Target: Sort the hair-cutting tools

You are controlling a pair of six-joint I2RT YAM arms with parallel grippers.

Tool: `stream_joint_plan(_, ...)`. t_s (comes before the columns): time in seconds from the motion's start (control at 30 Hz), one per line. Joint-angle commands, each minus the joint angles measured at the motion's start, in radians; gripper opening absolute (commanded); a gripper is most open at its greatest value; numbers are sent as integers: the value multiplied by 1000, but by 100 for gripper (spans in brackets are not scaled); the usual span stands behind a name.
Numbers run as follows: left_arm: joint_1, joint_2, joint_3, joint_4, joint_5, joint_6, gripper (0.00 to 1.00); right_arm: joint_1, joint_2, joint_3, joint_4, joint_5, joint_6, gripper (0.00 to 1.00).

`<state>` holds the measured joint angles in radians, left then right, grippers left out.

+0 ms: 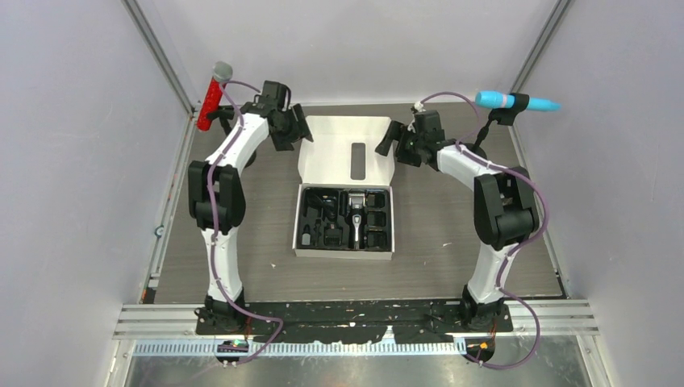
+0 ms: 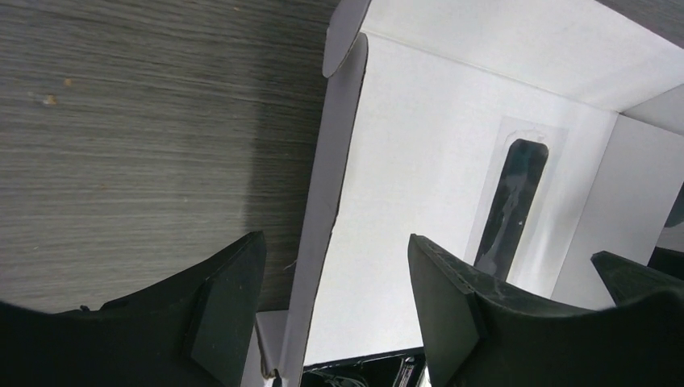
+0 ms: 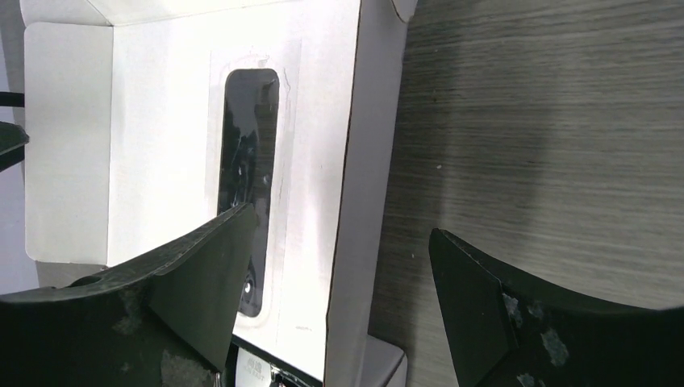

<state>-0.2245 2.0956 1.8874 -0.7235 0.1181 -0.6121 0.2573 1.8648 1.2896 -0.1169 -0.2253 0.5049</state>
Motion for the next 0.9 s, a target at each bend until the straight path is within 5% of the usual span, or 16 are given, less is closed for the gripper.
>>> stream_joint_plan(0.0,6,43,63,-55,131,6,67,-3,40,61,66,-86,23,89)
stream_joint_plan(0.3,6,-63,-30,49,263,-11,67,-3,-21,42,112,-169,34,89)
stream_joint_plan(0.87,4,-459,-477,371,409,-75,67,35,-275,-139,225,-252,-2,88)
